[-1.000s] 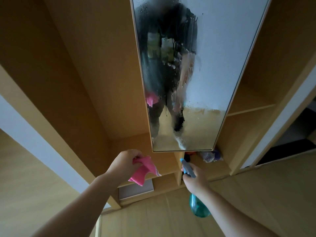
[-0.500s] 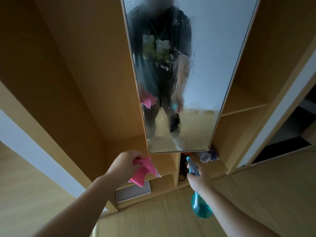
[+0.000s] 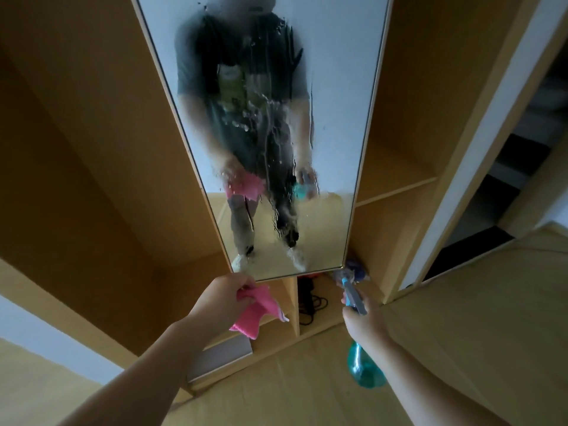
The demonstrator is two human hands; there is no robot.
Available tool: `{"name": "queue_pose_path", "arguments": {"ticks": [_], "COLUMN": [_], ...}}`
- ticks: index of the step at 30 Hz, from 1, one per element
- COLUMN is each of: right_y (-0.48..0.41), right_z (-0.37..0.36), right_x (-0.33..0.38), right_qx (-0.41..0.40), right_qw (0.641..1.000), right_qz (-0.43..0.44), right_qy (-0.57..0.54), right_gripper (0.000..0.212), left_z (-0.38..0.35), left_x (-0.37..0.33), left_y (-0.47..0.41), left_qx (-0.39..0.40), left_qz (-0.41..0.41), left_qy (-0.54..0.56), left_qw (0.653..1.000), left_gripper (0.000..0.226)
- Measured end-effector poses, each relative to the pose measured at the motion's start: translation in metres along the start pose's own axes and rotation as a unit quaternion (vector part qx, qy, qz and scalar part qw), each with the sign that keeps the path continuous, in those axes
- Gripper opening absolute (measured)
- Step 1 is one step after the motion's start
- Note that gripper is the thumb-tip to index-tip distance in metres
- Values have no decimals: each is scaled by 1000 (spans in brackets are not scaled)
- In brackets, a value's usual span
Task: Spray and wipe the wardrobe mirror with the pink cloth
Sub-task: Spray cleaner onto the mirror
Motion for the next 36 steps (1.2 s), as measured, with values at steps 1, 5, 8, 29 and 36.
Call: {"name": "queue_pose_path", "arguments": {"ticks": [1,5,8,29,36], "right_y": [1,7,4,136,119], "right_z": [6,21,17,-21,-18], "right_x": [0,13,44,461,438], "right_qx": [-17,-57,-30,57,48], "right_qw": [1000,997,996,888,905], "right_qz": [0,35,63,446,416], "right_qy": [3,25,63,-90,-78], "right_gripper": [8,33,20,22,31], "left_z": [-1,8,39,284,278], "left_x": [-2,-7,-12,-27,-35], "left_y": [-1,-3,-5,37,35], "left_qx": [3,3,-20,-265,-266], "left_qz": [1,-3,-6,-37,-58], "left_qy": [6,-7,9,-80,-83], "left_qw": [1000,1000,1000,960,959], "left_gripper": [24,21,21,34,29]}}
Point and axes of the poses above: each hand's wrist, its own y-axis away from the middle knuckle, its own z-axis out of the back of the hand, x = y × z, the point moved 10 cm from there along -y, towards the middle knuckle, and after that the axes turned 15 degrees about -y, right-handed, at the moved point
